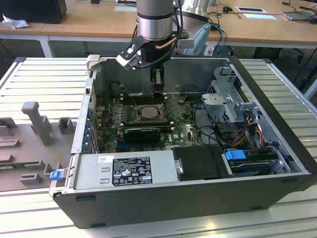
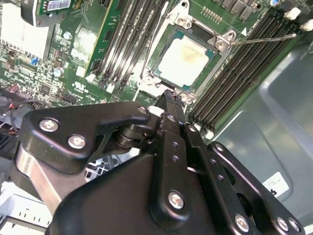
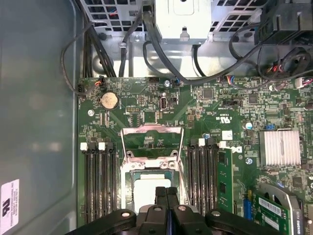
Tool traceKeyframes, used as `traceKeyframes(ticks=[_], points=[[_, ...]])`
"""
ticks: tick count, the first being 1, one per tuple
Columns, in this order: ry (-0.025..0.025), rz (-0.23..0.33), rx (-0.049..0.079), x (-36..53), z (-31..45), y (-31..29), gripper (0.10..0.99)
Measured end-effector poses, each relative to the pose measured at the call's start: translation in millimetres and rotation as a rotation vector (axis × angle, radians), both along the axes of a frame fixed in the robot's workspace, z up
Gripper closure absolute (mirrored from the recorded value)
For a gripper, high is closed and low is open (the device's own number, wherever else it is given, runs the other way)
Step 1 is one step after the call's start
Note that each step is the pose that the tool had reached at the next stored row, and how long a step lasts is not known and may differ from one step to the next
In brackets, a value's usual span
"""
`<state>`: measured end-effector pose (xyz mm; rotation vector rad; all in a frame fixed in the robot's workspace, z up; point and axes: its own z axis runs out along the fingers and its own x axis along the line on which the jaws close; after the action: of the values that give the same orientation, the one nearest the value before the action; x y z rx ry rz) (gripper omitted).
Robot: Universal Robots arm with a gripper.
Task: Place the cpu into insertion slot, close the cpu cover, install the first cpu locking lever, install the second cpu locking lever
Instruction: 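Close the cpu cover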
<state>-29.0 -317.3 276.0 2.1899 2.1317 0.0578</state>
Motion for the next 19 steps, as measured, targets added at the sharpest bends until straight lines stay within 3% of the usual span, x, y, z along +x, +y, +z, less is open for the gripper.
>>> traceKeyframes(ticks=[13,19], points=[[0.0,0.0,0.0,8.8,10.5,0.0,0.98],[0.0,0.0,0.0,19.7,12.1,0.0,0.98]])
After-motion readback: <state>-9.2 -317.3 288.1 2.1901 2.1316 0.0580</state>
